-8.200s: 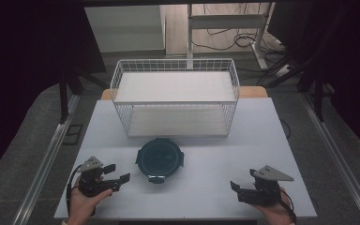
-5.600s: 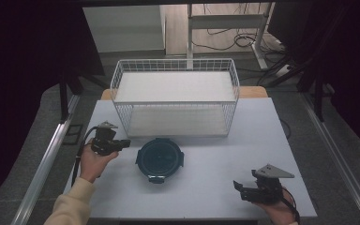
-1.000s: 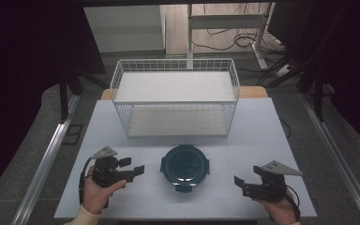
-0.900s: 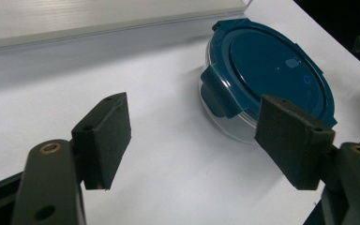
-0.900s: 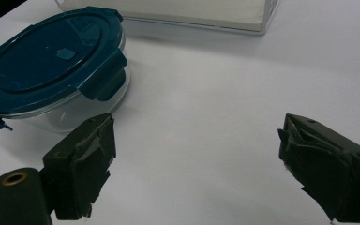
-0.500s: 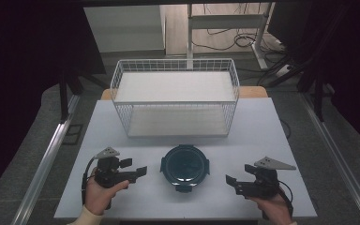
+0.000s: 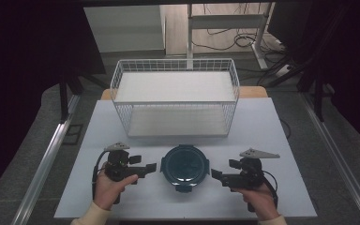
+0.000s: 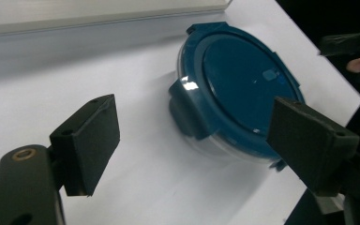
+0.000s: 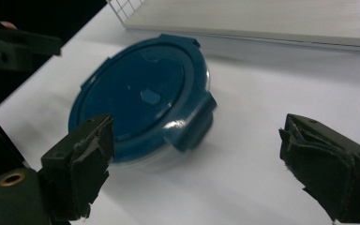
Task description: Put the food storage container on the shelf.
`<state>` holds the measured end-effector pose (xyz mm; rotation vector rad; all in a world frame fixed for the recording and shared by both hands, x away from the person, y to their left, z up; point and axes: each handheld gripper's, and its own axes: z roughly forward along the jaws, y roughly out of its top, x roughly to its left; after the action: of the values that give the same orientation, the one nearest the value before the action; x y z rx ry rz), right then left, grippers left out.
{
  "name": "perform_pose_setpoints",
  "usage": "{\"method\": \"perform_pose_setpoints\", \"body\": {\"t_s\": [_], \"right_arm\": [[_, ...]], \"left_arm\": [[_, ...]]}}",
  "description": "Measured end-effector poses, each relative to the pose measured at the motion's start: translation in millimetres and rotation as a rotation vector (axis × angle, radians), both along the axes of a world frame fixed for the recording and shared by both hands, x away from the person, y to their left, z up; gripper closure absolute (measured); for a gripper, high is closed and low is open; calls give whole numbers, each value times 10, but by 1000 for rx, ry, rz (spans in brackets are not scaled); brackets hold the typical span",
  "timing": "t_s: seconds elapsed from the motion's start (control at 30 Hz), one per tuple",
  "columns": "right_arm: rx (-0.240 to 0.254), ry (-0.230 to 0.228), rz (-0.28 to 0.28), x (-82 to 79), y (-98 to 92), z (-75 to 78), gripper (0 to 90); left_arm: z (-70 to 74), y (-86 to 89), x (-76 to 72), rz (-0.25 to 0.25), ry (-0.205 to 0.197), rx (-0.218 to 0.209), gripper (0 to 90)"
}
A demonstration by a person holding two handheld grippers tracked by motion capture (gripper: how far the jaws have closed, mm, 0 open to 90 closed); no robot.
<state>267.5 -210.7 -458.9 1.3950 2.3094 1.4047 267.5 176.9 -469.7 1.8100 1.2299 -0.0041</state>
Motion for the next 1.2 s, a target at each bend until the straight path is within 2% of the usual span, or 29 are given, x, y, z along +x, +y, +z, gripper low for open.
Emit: {"method": "perform_pose_setpoints", "body": {"t_s": [0.03,0.1,0.17,0.33,0.47,0.53,0.73,0.9,0.97,1.0,1.03,1.07,1.13,1.2], "right_arm": [[8,7,-3,29,31,-13,107],[8,23,2,78,99,-40,106],[9,40,4,119,155,-63,106],[41,94,0,218,235,-122,106],[49,116,-8,266,282,-182,107],[50,125,-7,271,301,-210,106],[46,156,0,277,358,-291,106],[78,191,12,291,379,-326,106],[74,203,11,304,399,-354,106],[78,220,13,318,412,-382,106],[84,229,14,323,417,-391,105],[91,237,15,329,424,-406,105],[99,256,22,337,436,-427,101],[105,265,25,342,448,-439,97]], "left_arm": [[0,0,0,0,0,0,170],[-74,-28,117,-8,53,-28,165],[-112,-37,159,-8,70,-54,164],[-161,-62,188,-15,86,-63,162],[-212,-91,207,-21,99,-78,161],[-236,-121,219,-26,107,-71,156],[-273,-200,221,-33,101,-77,157],[-295,-238,220,-36,104,-80,164],[-313,-257,227,-42,112,-86,164],[-344,-271,233,-43,125,-112,164],[-344,-271,233,-43,125,-112,164],[-396,-262,253,-45,161,-146,163],[-432,-262,262,-41,168,-130,160],[-447,-260,275,-46,178,-141,159]]}}
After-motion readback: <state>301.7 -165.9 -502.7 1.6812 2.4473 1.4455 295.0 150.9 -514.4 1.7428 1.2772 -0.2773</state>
